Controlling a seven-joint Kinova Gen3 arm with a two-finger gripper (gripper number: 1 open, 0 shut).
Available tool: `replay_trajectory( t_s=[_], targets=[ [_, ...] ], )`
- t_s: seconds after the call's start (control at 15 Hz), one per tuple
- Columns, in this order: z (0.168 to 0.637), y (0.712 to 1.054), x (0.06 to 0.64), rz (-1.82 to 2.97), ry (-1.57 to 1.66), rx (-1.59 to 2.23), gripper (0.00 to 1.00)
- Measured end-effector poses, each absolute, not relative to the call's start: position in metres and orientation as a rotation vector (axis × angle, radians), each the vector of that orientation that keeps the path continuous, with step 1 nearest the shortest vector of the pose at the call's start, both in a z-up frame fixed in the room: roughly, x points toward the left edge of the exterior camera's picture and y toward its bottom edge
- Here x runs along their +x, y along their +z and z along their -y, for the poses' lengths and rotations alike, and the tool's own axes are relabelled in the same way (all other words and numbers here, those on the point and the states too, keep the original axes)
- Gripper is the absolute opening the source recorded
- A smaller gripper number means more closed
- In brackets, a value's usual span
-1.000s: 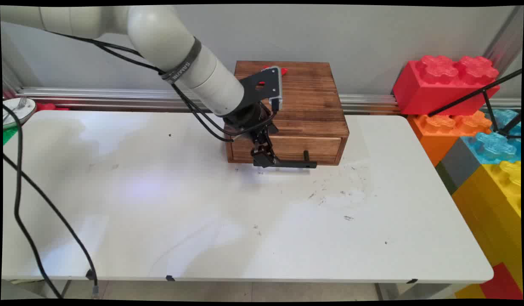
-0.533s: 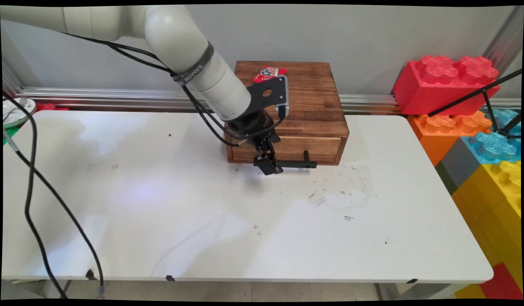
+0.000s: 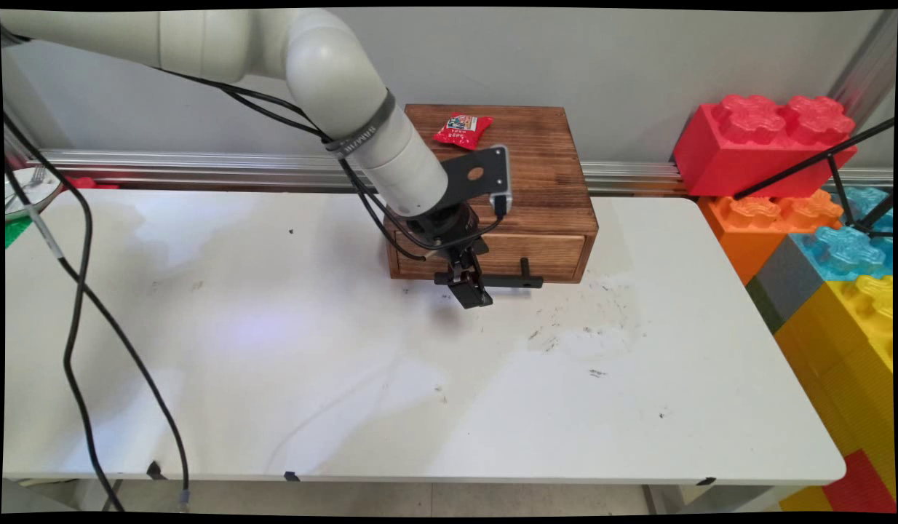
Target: Open the drawer
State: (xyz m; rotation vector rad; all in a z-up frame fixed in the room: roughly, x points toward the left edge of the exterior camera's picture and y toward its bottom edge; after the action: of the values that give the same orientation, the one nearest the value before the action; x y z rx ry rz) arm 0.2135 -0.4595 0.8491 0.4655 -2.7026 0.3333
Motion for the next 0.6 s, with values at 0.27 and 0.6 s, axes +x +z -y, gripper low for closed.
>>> replay_trajectory(
  t_s=[0.27, 0.6],
  targets=[
    [0.466, 0.840, 0.208, 2.717, 0.332, 0.460, 1.00],
    [0.472, 0.826, 0.202, 2.738, 0.328, 0.450, 1.00]
  ],
)
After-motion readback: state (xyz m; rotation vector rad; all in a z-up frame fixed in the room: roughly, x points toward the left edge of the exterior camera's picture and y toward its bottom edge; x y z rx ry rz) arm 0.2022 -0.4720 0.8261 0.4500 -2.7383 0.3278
